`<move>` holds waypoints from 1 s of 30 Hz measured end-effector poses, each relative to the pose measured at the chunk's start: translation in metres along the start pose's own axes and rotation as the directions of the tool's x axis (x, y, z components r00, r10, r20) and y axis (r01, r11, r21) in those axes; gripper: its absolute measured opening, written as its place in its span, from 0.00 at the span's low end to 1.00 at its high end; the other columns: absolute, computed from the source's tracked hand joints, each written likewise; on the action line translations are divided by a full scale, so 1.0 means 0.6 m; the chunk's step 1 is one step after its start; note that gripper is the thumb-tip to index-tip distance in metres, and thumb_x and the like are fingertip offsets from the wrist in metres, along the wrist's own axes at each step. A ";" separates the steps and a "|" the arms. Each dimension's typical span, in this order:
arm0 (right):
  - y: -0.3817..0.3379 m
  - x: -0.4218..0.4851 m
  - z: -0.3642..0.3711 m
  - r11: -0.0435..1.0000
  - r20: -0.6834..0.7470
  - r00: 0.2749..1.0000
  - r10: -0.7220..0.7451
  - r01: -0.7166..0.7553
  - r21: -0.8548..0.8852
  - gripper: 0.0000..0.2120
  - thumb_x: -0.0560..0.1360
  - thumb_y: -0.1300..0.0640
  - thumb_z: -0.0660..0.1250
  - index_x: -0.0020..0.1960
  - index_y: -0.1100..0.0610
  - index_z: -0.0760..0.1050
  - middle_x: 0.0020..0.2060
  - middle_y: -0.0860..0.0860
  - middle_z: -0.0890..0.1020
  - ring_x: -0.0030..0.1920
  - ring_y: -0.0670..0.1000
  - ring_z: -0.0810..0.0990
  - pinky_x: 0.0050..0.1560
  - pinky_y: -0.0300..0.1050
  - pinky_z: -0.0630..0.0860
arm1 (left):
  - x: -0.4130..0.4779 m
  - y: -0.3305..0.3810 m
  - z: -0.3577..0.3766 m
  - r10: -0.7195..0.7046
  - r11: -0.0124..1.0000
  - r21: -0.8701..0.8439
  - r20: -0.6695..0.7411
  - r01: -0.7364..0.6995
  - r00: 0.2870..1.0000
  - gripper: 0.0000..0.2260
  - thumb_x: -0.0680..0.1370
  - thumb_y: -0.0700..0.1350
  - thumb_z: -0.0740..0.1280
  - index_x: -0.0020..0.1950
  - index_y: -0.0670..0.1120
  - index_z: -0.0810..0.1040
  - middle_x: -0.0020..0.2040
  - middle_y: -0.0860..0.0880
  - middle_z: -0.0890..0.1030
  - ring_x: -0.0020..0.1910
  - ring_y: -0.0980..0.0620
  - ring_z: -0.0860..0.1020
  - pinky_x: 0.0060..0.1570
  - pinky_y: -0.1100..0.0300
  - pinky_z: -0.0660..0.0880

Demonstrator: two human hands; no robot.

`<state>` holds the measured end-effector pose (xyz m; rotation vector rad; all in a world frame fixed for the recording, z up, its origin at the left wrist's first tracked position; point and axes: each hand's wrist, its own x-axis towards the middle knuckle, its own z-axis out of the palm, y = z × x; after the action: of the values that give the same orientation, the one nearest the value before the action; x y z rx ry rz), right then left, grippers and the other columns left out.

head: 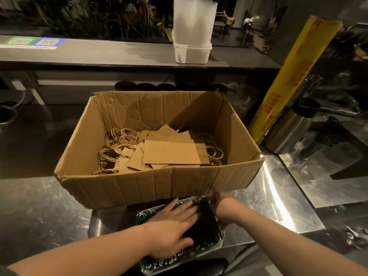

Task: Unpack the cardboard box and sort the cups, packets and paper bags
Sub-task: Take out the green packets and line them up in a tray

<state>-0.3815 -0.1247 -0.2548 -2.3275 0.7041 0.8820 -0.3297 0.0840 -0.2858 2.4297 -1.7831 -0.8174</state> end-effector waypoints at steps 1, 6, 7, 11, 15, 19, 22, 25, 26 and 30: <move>0.002 0.001 -0.003 1.000 0.012 1.000 0.021 -0.021 -0.013 0.07 0.81 0.64 0.67 0.48 0.54 0.74 0.41 0.50 0.78 0.48 0.56 0.85 0.43 0.44 0.84 | -0.010 -0.005 -0.003 -0.048 0.997 -0.065 -0.068 0.043 0.997 0.29 0.85 0.60 0.52 0.84 0.52 0.50 0.84 0.53 0.47 0.81 0.54 0.38 0.80 0.48 0.37; 0.002 0.011 -0.005 0.996 0.060 0.998 0.026 -0.021 -0.090 0.15 0.78 0.62 0.71 0.63 0.57 0.75 0.52 0.52 0.80 0.54 0.51 0.83 0.57 0.44 0.81 | -0.075 -0.033 -0.003 -0.395 0.880 -0.403 -0.323 0.253 0.860 0.10 0.83 0.50 0.63 0.64 0.58 0.73 0.62 0.61 0.71 0.66 0.59 0.66 0.70 0.54 0.68; -0.001 0.008 -0.004 0.994 0.064 0.998 0.023 -0.016 -0.112 0.20 0.78 0.61 0.72 0.68 0.57 0.72 0.58 0.52 0.79 0.56 0.51 0.81 0.59 0.44 0.80 | -0.089 -0.036 0.001 -0.508 0.814 -0.487 -0.331 0.317 0.795 0.08 0.82 0.48 0.65 0.57 0.60 0.72 0.58 0.61 0.71 0.63 0.59 0.68 0.66 0.56 0.71; -0.002 0.007 0.007 0.998 0.056 0.998 0.008 -0.004 -0.064 0.25 0.77 0.63 0.72 0.71 0.56 0.69 0.61 0.53 0.78 0.58 0.54 0.81 0.56 0.46 0.82 | -0.135 -0.043 0.031 -0.866 0.242 -0.790 0.086 0.563 0.492 0.12 0.80 0.47 0.70 0.56 0.50 0.66 0.51 0.50 0.76 0.49 0.52 0.77 0.47 0.57 0.75; 0.001 0.004 0.021 1.000 0.110 0.994 0.020 -0.018 -0.016 0.18 0.78 0.65 0.71 0.66 0.60 0.74 0.54 0.56 0.83 0.51 0.56 0.86 0.50 0.48 0.84 | -0.144 -0.019 0.042 -0.706 -0.302 -0.833 0.522 0.463 0.479 0.05 0.85 0.43 0.63 0.55 0.42 0.73 0.35 0.45 0.73 0.34 0.48 0.72 0.37 0.55 0.77; 0.000 -0.018 0.026 0.998 0.109 0.993 0.045 -0.049 0.038 0.05 0.80 0.67 0.67 0.46 0.59 0.74 0.40 0.52 0.81 0.38 0.50 0.85 0.33 0.40 0.81 | -0.138 -0.007 0.033 -0.657 -0.426 -0.846 0.533 0.321 0.532 0.06 0.86 0.42 0.58 0.58 0.43 0.74 0.47 0.40 0.83 0.43 0.42 0.83 0.48 0.45 0.83; 0.002 -0.047 0.017 0.993 0.108 0.994 0.023 -0.035 0.111 0.08 0.80 0.65 0.64 0.44 0.57 0.75 0.39 0.54 0.82 0.37 0.51 0.86 0.38 0.45 0.84 | -0.147 0.008 0.011 -0.652 -0.373 -0.864 0.503 0.338 0.568 0.07 0.86 0.44 0.60 0.63 0.44 0.72 0.57 0.41 0.81 0.50 0.41 0.84 0.52 0.41 0.83; 0.010 -0.081 -0.005 0.984 0.091 0.996 -0.025 0.009 0.175 0.04 0.80 0.65 0.65 0.48 0.58 0.76 0.43 0.55 0.83 0.40 0.53 0.87 0.44 0.50 0.86 | -0.158 0.032 -0.011 -0.687 -0.270 -0.903 0.423 0.333 0.590 0.15 0.86 0.44 0.60 0.73 0.48 0.66 0.47 0.48 0.74 0.41 0.49 0.79 0.29 0.59 0.80; 0.013 -0.093 -0.015 0.982 0.091 0.995 -0.039 0.021 0.187 0.03 0.80 0.65 0.66 0.49 0.58 0.76 0.43 0.55 0.84 0.40 0.54 0.87 0.45 0.51 0.86 | -0.161 0.033 -0.010 -0.690 -0.224 -0.910 0.402 0.350 0.603 0.16 0.86 0.45 0.61 0.73 0.47 0.66 0.47 0.48 0.74 0.41 0.49 0.79 0.28 0.60 0.79; 0.029 -0.140 -0.070 0.976 0.104 0.991 -0.086 0.063 0.208 0.05 0.81 0.65 0.65 0.57 0.63 0.76 0.47 0.62 0.86 0.43 0.58 0.88 0.47 0.55 0.86 | -0.192 0.056 -0.039 -0.662 -0.143 -0.926 0.352 0.350 0.662 0.11 0.84 0.47 0.64 0.62 0.40 0.75 0.50 0.41 0.79 0.38 0.47 0.82 0.37 0.56 0.79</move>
<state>-0.4292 -0.1409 -0.1735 -2.0923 0.6244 0.8569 -0.3738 0.1684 -0.2095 1.8355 0.2656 -1.0932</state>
